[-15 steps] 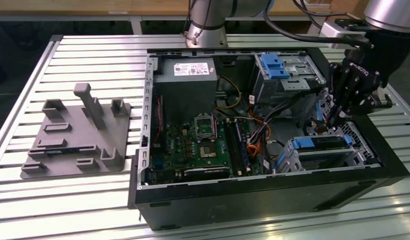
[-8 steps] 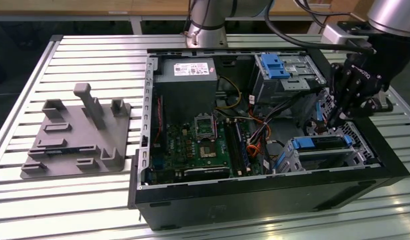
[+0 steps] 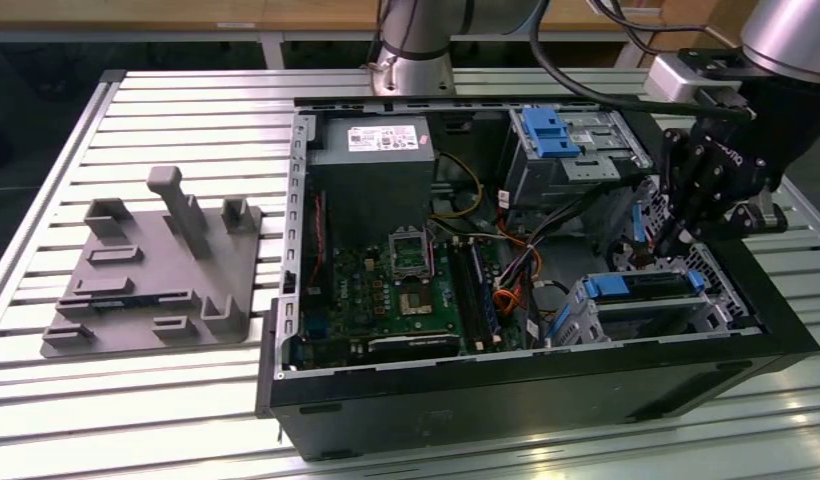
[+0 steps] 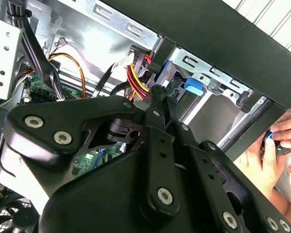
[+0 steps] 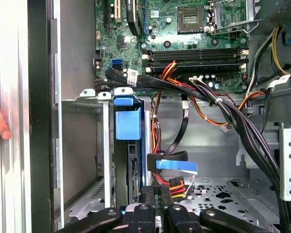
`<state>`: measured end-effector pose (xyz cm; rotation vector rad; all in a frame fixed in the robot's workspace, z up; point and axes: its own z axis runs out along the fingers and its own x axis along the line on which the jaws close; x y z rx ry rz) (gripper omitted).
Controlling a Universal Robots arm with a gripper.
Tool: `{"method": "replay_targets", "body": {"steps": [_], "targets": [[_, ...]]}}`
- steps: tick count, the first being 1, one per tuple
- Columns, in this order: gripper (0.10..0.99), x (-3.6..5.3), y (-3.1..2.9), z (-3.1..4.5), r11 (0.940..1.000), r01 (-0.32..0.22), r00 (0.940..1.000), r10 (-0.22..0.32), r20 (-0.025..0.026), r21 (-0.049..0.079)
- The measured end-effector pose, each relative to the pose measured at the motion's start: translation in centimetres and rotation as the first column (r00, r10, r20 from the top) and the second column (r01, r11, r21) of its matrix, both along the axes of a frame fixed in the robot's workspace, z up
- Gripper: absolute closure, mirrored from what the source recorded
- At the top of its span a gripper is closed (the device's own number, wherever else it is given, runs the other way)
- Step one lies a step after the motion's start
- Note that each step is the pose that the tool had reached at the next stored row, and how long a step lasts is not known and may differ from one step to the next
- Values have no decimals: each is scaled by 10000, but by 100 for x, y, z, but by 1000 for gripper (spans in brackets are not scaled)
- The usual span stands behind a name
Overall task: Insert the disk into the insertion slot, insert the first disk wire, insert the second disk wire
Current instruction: 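Insert the first disk wire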
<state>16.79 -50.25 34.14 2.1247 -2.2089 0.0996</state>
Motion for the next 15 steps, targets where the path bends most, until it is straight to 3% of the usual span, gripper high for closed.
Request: {"method": "replay_targets", "body": {"steps": [6, 9, 11, 13, 15], "targets": [[918, -1, -1, 0, 10000, 1, 10000, -1, 0, -1], [918, 0, -2, 0, 10000, 2, 10000, -2, -25, 1], [918, 2, -19, -1, 9999, 1, 10000, -1, -26, 144], [918, 3, -39, 0, 9991, 0, 10000, 1, -26, 419], [918, 2, -60, -1, 9987, 1, 10000, 1, -28, 507]]}}
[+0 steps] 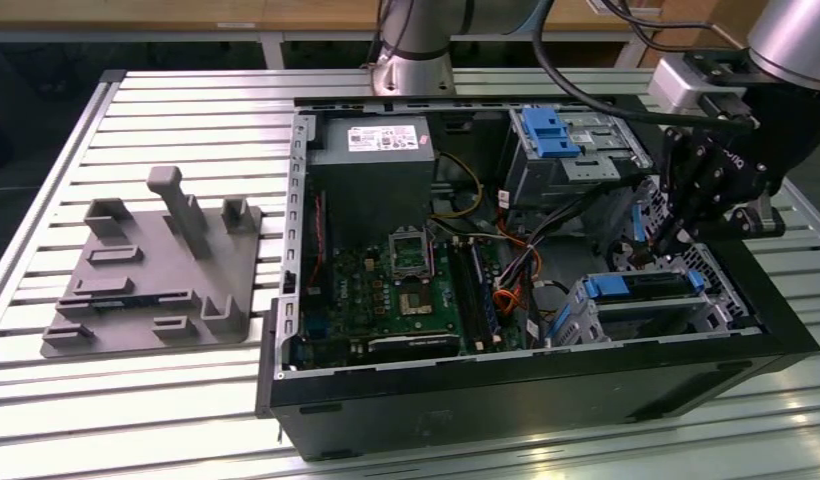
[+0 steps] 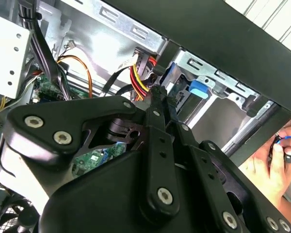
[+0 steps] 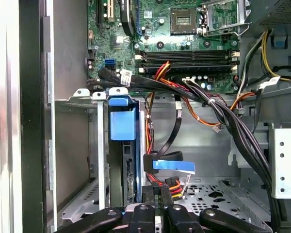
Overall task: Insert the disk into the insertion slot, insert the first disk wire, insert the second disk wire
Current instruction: 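Insert the first disk wire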
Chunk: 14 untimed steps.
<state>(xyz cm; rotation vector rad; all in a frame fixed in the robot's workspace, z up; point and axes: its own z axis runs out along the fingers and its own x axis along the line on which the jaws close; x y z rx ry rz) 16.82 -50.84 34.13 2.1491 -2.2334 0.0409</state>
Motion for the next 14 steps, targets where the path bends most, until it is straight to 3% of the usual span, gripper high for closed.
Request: {"method": "replay_targets", "body": {"steps": [14], "targets": [[918, -2, -30, 0, 10000, 4, 10000, -4, -7, 0]]}}
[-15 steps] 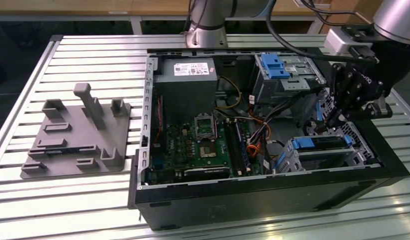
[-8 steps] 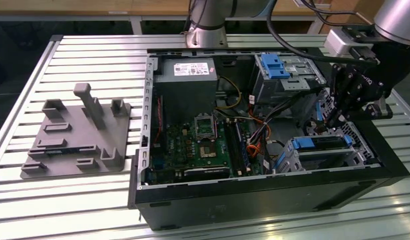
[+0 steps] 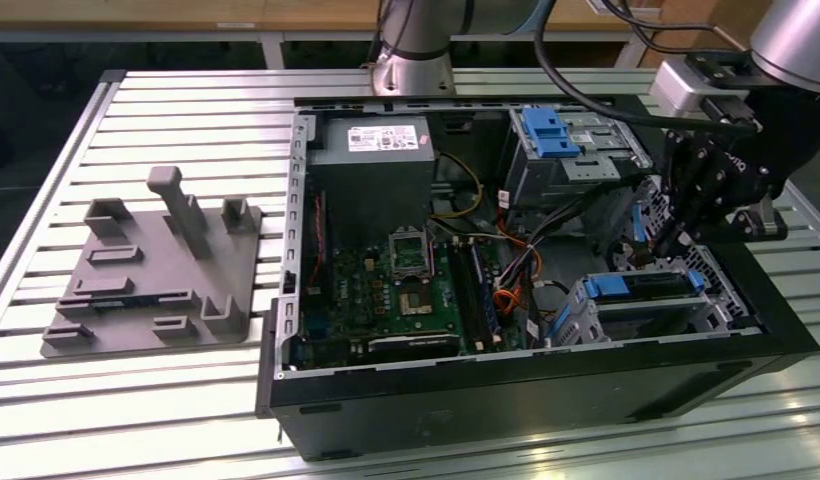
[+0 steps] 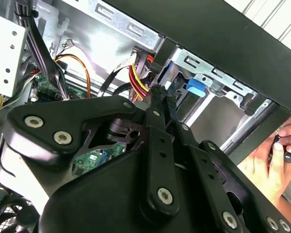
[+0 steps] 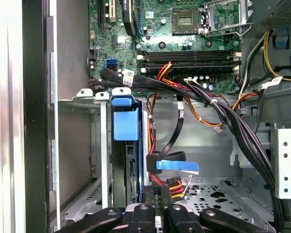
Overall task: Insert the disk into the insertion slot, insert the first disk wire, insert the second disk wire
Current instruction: 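Insert the first disk wire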
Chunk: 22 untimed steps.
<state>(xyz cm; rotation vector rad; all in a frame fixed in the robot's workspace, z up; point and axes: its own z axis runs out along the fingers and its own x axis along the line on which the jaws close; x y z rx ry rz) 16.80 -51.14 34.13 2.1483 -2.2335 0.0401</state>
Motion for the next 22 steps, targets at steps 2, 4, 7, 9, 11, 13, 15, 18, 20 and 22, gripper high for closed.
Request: {"method": "replay_targets", "body": {"steps": [2, 4, 7, 9, 11, 13, 15, 18, 20, 22], "targets": [[918, -4, -16, 0, 10000, 17, 10000, -17, 0, 1], [918, -8, -31, 1, 10000, 38, 10000, -38, 0, -1], [918, -12, -103, -1, 10000, 74, 10000, -74, 0, 0], [918, -12, -126, -2, 10000, 74, 10000, -74, 0, 0], [918, -12, -136, -3, 10000, 78, 10000, -78, 0, 0], [918, -15, -138, -4, 10000, 91, 10000, -91, 0, 1], [918, -20, -141, -6, 9999, 112, 9999, -112, 0, 0], [918, -22, -148, -9, 9999, 148, 9999, -148, 0, 1], [918, -23, -153, -11, 9999, 173, 9999, -173, 0, -1], [918, -23, -156, -14, 9998, 180, 9998, -180, 0, 0]]}}
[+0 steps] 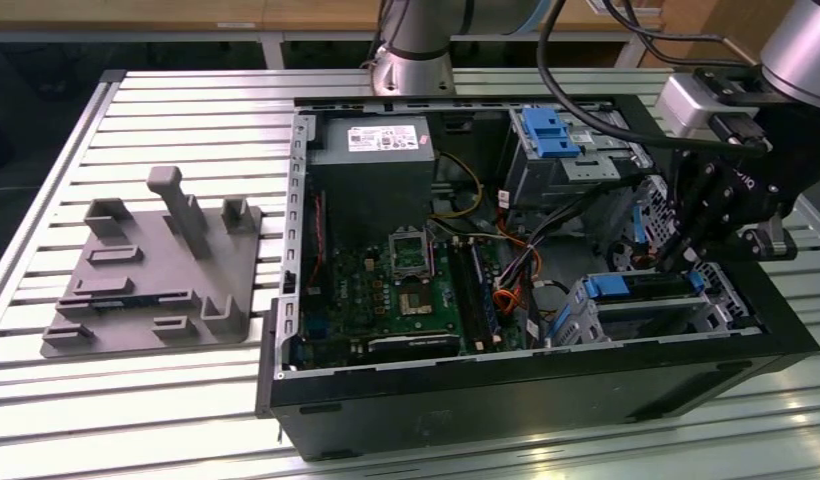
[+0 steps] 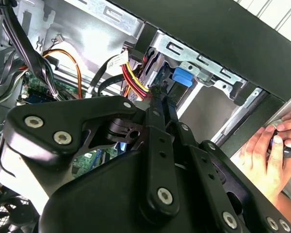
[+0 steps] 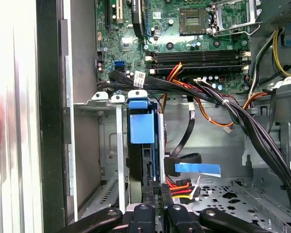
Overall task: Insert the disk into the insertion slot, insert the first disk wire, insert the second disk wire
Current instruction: 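Insert the first disk wire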
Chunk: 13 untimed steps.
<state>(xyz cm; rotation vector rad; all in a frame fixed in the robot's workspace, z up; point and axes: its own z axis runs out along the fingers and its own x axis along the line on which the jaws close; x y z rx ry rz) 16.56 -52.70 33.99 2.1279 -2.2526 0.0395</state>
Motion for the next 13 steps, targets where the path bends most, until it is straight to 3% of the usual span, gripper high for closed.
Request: {"method": "replay_targets", "body": {"steps": [13], "targets": [[918, 0, -24, -18, 10000, 0, 10000, 0, 0, -2]]}}
